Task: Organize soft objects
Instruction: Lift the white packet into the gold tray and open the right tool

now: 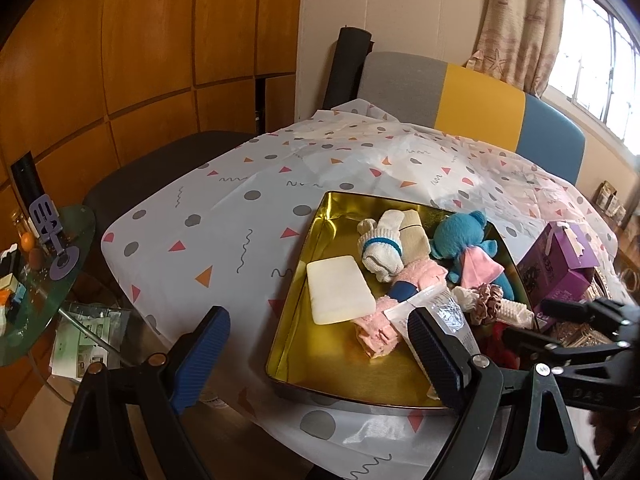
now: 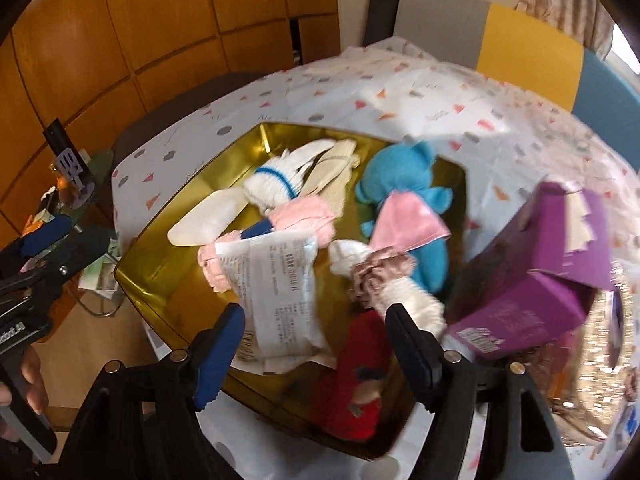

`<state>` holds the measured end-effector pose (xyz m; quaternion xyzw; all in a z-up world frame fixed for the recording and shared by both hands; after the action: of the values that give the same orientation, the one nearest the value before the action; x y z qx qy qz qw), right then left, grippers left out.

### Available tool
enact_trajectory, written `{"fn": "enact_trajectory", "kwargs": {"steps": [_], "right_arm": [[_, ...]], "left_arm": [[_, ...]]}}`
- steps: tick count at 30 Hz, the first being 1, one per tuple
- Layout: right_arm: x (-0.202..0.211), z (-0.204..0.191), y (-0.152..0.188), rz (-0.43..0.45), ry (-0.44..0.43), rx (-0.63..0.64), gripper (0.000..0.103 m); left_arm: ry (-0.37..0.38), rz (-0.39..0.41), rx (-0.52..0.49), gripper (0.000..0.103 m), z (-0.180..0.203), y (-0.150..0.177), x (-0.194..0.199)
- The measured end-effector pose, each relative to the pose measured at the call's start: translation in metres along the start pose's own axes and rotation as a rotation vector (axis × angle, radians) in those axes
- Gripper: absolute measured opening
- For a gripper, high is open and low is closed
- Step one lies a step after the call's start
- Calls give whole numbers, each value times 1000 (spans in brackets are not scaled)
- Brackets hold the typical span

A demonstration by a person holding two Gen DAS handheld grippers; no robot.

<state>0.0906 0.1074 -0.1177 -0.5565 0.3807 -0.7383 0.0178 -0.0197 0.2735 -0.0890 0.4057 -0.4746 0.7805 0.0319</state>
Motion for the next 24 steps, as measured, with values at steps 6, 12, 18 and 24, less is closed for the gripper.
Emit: {"fn": "enact_trajectory", "kwargs": {"steps": [6, 12, 18, 24], "right_arm": [[33, 16, 3, 56, 94, 22, 74], [62, 44, 11, 107, 172, 24, 74], [91, 83, 26, 142, 250, -31, 74], [121, 136, 54, 168, 331, -151, 74]], "left_arm": [[9, -1, -26, 91, 10, 2, 3], [15, -4, -46, 91, 16, 5, 5], [22, -6, -71, 91, 24, 8, 7], [37, 0, -107, 91, 37, 9, 10]]}}
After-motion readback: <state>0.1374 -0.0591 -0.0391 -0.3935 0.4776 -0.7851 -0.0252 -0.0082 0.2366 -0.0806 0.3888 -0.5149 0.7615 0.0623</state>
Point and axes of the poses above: each gripper's, at about its wrist camera, not at the fingertips, and x roughly against the way its jaws point, z to its right, y to its underside, the point moved 5 cm from there along -x, roughly the way its jaws point, and after that the axes turned 12 degrees about x, right-handed, at the moved point
